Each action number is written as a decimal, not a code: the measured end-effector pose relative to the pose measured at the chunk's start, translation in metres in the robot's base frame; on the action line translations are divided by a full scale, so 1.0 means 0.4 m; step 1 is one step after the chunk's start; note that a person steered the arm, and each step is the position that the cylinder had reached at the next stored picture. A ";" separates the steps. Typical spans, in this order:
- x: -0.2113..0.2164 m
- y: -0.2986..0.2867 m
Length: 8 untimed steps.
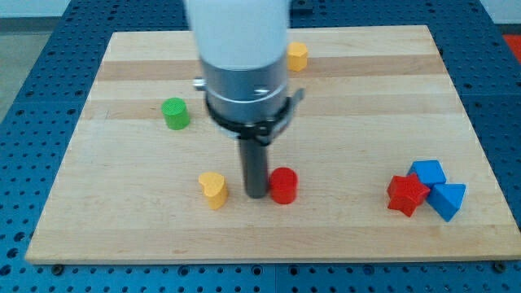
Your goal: Push red circle into red star
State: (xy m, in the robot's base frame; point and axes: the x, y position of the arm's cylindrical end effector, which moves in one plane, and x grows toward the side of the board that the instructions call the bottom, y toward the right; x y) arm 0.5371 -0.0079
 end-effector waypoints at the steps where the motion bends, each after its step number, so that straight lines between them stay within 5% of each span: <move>1: 0.000 0.010; 5: 0.023 0.273; 8: 0.031 0.248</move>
State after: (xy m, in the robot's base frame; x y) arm 0.5493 0.0911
